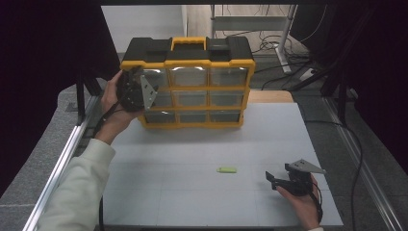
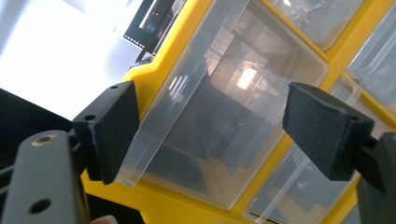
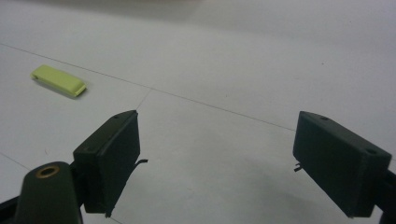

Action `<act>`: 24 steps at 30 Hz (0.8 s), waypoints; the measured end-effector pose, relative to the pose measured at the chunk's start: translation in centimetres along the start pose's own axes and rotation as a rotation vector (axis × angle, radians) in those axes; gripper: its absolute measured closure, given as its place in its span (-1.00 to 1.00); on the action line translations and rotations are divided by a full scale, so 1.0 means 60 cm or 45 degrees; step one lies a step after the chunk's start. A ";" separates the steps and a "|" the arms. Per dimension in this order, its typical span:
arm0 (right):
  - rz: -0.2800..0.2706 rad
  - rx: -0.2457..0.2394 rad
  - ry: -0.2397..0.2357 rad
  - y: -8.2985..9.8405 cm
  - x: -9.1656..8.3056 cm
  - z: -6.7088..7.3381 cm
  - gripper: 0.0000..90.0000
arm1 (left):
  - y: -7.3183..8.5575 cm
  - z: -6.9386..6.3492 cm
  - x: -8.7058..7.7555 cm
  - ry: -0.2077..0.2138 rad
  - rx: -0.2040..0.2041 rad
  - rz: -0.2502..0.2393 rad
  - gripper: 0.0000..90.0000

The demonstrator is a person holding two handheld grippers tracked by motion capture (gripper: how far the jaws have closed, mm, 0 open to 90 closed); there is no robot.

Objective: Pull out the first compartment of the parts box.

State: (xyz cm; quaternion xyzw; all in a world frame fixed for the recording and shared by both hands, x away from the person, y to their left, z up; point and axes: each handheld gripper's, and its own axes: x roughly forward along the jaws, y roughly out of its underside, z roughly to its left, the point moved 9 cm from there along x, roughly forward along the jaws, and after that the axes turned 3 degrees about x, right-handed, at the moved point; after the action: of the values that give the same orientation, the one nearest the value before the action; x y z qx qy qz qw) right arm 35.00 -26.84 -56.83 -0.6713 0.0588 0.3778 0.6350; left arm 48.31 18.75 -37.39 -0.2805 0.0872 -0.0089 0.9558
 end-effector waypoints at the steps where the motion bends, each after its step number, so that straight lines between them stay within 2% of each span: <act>1: 0.000 0.001 0.000 0.000 0.000 0.000 -0.66 | 0.000 0.000 0.000 -0.004 0.001 -0.001 -0.54; 11: -0.001 0.003 0.001 0.000 0.000 0.000 -0.66 | 0.002 0.004 -0.002 -0.042 0.039 0.007 -0.37; 24: -0.006 0.014 -0.001 -0.001 -0.001 0.000 -0.66 | 0.002 0.013 -0.006 -0.091 0.035 -0.005 -0.02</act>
State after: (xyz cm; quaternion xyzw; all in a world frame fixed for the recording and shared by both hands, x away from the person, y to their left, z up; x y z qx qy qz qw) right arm 34.99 -26.85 -56.73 -0.6677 0.0591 0.3762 0.6397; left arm 48.07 19.32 -36.74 -0.2676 0.0525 -0.0019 0.9621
